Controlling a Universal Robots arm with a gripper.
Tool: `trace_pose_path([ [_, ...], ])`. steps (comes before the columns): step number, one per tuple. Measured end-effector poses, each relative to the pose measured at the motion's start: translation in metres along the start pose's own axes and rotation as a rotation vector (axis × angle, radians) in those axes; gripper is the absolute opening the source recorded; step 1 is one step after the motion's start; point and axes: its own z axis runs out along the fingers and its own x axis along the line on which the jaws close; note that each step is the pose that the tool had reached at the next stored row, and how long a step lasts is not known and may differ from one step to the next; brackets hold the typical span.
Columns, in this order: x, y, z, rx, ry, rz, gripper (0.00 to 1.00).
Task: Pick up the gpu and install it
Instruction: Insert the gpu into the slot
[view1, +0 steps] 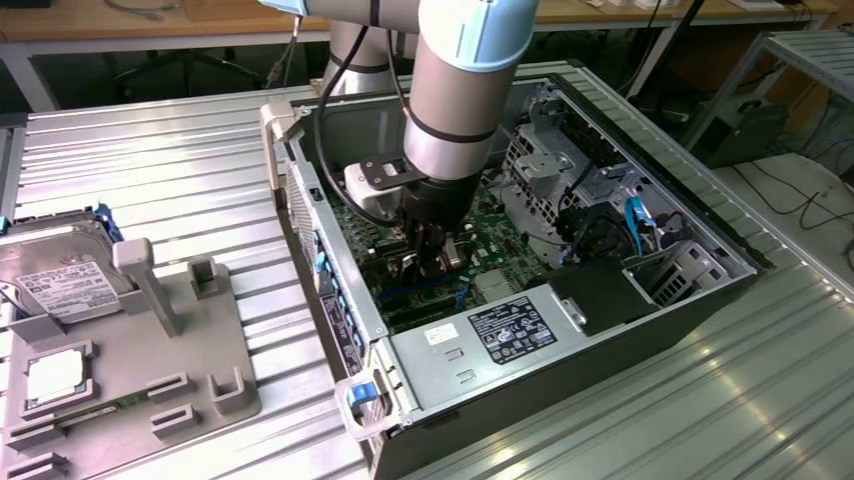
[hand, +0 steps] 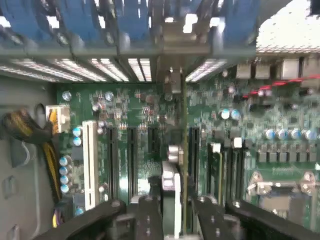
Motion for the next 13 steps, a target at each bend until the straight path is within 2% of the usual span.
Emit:
trace_pose_path([
  [13,0.0,0.0,-0.0001,-0.0002,0.0003,0.0,0.28],
])
